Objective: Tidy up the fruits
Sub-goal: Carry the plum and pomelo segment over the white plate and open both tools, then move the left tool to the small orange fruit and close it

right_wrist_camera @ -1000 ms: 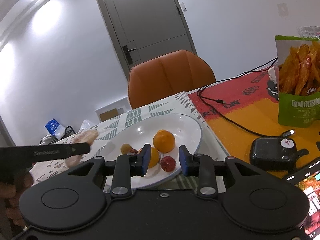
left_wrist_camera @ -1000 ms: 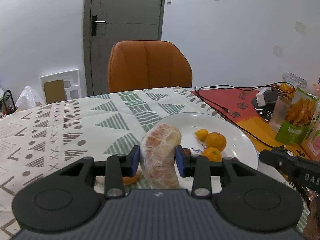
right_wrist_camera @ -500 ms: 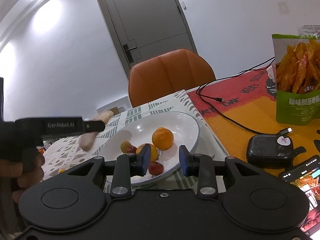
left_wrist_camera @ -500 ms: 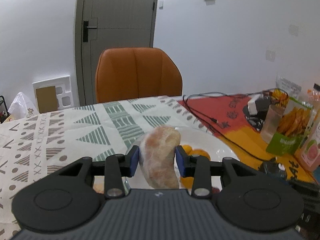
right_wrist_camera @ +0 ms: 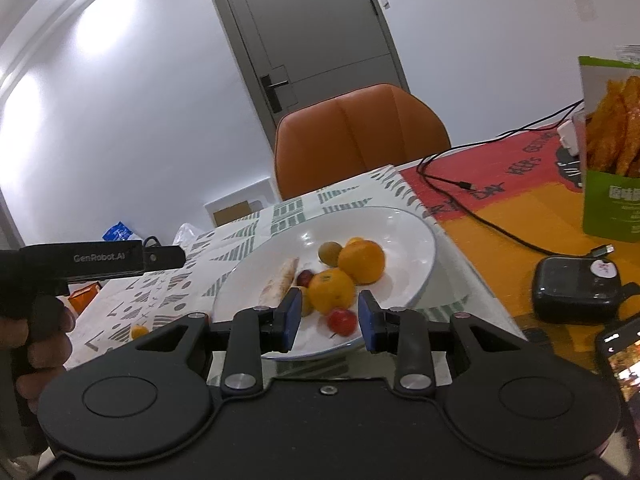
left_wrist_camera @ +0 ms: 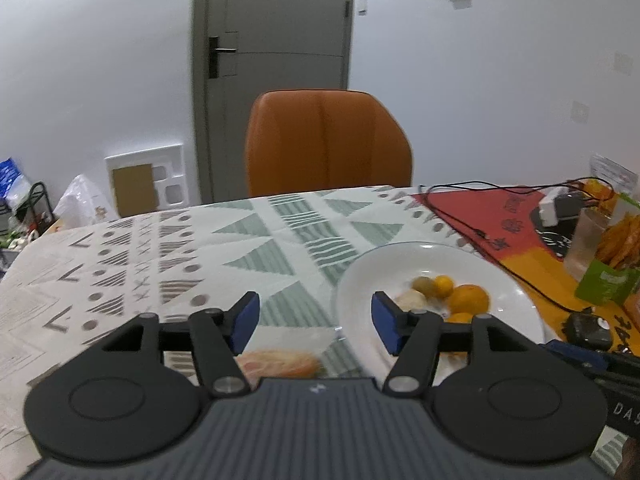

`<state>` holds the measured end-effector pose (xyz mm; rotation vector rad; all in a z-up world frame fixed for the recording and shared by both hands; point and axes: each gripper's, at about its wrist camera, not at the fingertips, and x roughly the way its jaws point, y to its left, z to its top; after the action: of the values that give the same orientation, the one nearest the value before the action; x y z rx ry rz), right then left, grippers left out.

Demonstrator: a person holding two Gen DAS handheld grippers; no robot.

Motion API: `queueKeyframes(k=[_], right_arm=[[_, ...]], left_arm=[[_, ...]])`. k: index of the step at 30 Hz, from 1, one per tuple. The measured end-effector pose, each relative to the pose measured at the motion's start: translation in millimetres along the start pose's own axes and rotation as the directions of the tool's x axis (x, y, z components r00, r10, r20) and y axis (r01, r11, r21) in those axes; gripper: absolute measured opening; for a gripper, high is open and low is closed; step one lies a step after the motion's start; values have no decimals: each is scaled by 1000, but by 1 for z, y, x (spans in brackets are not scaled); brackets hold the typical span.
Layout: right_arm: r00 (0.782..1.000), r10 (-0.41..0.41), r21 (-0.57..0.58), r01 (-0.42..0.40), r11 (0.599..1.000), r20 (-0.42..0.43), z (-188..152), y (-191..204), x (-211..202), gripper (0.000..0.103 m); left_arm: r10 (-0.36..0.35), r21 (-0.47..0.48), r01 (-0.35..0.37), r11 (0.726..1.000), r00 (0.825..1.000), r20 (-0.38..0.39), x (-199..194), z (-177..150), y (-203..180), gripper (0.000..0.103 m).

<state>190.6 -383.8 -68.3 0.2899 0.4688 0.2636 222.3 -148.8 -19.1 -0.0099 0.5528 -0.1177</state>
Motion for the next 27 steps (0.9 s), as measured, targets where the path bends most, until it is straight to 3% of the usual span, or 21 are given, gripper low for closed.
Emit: queueKeyframes(k=[12,27], right_arm=[[999,38,-37,-39,999,-23,-4,30,12,45],[991,118,-97,-125,987,-67,-11,81,26,62]], left_arm=[[83,-45,-83,996,997,2,-20,-11,44,76],[148,-110,-149,983,989,-22,-31,-29,96,78]])
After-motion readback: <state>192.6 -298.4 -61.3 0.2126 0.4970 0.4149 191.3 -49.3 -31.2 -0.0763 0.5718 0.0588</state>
